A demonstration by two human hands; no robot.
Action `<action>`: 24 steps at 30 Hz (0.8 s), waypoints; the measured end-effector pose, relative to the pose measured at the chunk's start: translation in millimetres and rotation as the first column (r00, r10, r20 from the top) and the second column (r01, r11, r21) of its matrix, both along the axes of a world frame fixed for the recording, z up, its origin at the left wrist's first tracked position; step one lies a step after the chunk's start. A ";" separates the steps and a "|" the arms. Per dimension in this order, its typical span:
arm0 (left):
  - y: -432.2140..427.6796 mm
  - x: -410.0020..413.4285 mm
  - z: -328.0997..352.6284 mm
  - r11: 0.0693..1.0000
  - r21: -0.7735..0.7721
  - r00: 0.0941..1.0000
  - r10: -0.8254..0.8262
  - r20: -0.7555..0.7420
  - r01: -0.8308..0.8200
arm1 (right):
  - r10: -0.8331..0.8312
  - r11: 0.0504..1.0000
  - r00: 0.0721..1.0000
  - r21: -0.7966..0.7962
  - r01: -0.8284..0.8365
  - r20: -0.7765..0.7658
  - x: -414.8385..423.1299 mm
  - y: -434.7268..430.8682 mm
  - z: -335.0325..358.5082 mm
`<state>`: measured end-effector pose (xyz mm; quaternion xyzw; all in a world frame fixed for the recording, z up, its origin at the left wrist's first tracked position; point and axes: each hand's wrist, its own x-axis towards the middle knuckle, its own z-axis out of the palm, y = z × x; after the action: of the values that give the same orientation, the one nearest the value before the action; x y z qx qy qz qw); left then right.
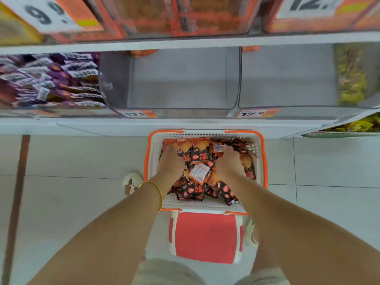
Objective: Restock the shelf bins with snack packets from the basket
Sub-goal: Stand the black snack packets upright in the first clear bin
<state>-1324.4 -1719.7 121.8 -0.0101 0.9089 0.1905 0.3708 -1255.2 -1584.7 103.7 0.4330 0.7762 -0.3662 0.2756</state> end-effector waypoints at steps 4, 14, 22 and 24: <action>5.1 -30.7 -11.2 0.995 0.082 0.997 -0.052 -0.056 0.057 | 0.073 0.995 0.994 -0.062 -0.078 -0.078 -36.5 -18.7 -12.2; 12.1 -110.8 -103.7 0.974 0.123 0.975 -0.175 -0.136 0.192 | 0.281 0.959 0.930 0.108 -0.262 -0.239 -109.1 -11.0 -103.6; 39.7 -105.9 -146.6 0.800 0.068 0.803 -0.594 -0.051 0.596 | 0.453 0.882 0.776 0.347 -0.319 -0.439 -98.4 -3.9 -149.4; 42.4 -101.3 -154.7 0.795 0.035 0.794 -0.601 -0.092 0.606 | 0.467 0.877 0.750 0.349 -0.329 -0.468 -93.1 -0.3 -152.6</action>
<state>-1425.7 -1677.3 -32.9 0.2991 0.8717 0.0909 0.3774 -1348.3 -1585.0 -48.9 0.1658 0.9352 -0.3064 0.0628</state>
